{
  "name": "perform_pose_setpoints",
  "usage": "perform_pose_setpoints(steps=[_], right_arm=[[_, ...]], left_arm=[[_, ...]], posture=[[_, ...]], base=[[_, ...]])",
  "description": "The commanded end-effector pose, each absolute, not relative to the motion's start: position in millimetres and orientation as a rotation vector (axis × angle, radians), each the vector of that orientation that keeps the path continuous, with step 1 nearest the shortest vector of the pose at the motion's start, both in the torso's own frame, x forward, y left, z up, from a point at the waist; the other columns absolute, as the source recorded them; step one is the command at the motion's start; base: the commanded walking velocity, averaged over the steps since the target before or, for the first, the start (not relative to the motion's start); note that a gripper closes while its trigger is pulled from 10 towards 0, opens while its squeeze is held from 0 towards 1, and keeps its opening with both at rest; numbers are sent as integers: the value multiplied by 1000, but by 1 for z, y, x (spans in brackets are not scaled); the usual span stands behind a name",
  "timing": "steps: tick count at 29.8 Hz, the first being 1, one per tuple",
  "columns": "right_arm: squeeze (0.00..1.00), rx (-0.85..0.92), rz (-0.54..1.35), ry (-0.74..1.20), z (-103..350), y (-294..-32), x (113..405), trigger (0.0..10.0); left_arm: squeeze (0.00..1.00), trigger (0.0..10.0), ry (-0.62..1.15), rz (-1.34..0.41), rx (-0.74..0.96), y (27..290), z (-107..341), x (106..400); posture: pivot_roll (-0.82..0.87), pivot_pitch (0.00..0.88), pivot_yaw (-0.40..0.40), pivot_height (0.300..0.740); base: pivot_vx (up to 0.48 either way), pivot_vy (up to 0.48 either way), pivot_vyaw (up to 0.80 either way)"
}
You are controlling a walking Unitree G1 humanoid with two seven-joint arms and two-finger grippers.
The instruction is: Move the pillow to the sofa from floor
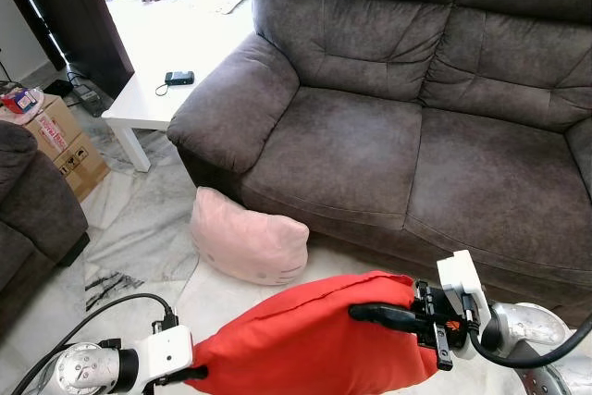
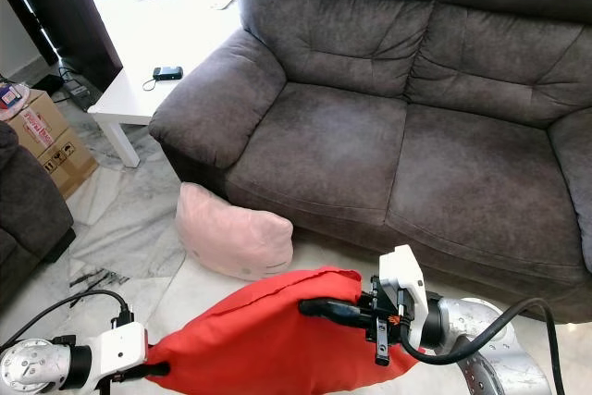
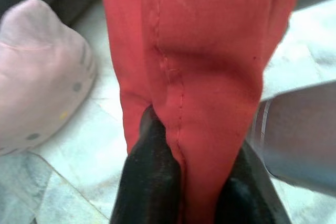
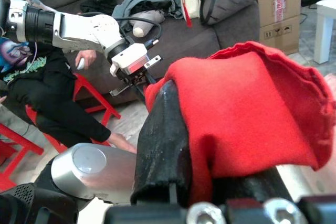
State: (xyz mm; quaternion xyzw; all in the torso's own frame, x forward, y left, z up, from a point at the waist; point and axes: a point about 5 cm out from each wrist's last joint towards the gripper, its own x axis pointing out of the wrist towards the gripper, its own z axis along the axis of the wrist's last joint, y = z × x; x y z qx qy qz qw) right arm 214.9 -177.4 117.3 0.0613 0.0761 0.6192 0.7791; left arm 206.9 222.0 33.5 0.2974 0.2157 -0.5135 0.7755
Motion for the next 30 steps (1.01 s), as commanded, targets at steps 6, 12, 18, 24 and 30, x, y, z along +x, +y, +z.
perform_pose_setpoints(steps=[6, 12, 18, 24, 30], right_arm=[[0, -84, 944, -42, 127, -182, 258, 10000], [0, -111, 715, -83, 126, -185, 274, 10000], [0, -118, 476, -140, 125, -181, 283, 10000], [0, -93, 330, -200, 127, -177, 285, 10000], [0, -57, 217, -236, 131, -180, 285, 10000]], left_arm=[[0, 10000, 193, -782, 570, 209, 74, 251], [0, 10000, 57, -583, 460, 198, 100, 273], [0, 10000, -84, -379, 347, 174, 130, 296], [0, 10000, -111, -263, 277, 151, 144, 308], [0, 10000, -152, -216, 306, 146, 151, 309]], posture=[[-1, 108, -11, 740], [-1, 107, -14, 740], [0, 110, -12, 740], [-6, 114, -8, 740], [-6, 117, -3, 740]], base=[[0, 0, 0], [0, 0, 0], [0, 0, 0], [0, 0, 0], [0, 0, 0]])
